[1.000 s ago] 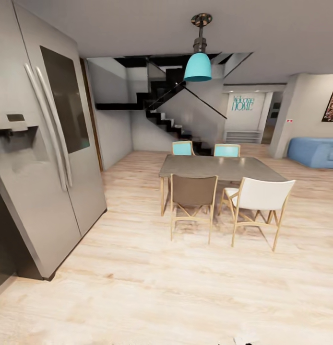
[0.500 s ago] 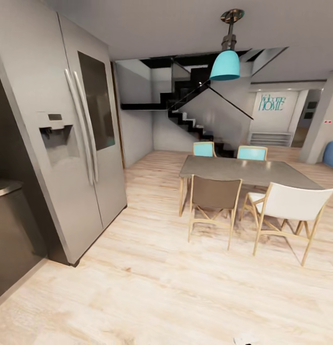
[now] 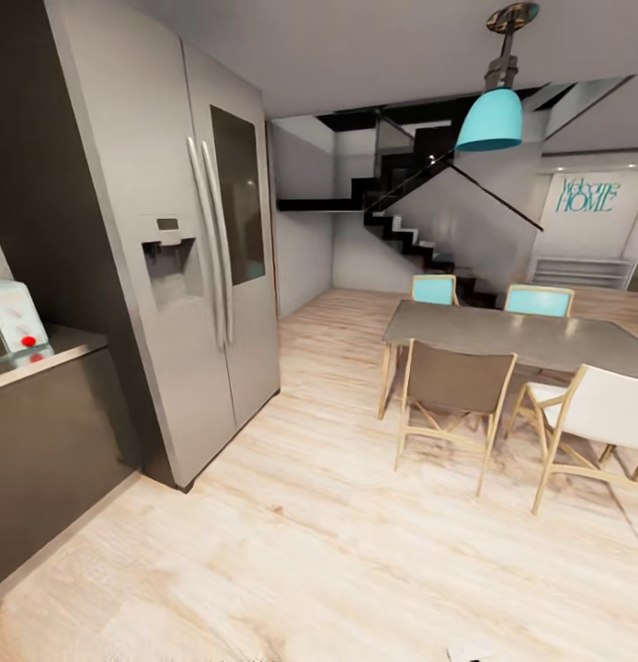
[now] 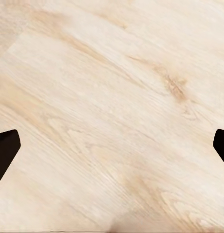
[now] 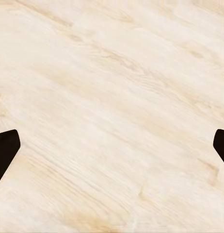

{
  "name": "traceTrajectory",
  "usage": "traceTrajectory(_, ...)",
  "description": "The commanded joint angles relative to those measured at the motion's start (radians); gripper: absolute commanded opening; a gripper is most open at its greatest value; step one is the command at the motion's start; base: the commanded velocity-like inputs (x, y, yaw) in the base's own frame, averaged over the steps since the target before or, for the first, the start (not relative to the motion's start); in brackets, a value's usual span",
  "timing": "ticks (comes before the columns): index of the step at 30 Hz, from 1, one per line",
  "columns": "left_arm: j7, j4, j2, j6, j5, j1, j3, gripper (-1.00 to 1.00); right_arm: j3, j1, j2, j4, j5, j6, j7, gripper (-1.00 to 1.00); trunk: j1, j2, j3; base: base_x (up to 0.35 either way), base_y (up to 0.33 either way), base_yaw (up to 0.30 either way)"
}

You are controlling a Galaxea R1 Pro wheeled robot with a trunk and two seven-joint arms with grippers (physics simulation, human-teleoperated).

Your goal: Pick up the poster from the kitchen countertop and hang it on one of the wall nails in the kitchen.

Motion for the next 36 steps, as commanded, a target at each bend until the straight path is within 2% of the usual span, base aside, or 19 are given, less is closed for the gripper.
traceTrajectory(1,0.0,-0.001,0.0,0.0,-0.001,0.0,0.001,1.0,0.001,-0.001,0.0,0.0,0.009,-0.002,-0.002,1.0,0.0,0.0,-0.001,0.0,0.0,0.292)
traceTrajectory(7,0.001,-0.001,0.0,0.001,-0.002,0.0,0.0,1.0,0.001,-0.001,0.001,0.001,0.01,-0.002,-0.001,1.0,0.0,0.0,-0.001,0.0,-0.03,0.263)
traceTrajectory(18,0.003,-0.001,0.0,0.001,-0.001,0.0,0.0,1.0,0.001,-0.001,0.001,-0.001,0.009,-0.002,0.0,1.0,0.0,0.0,-0.001,0.0,-0.198,0.145)
traceTrajectory(36,0.003,-0.001,0.0,0.001,-0.001,0.0,0.001,1.0,0.001,-0.001,0.004,0.001,0.009,-0.002,-0.002,1.0,0.0,0.0,-0.001,0.0,-0.011,0.286)
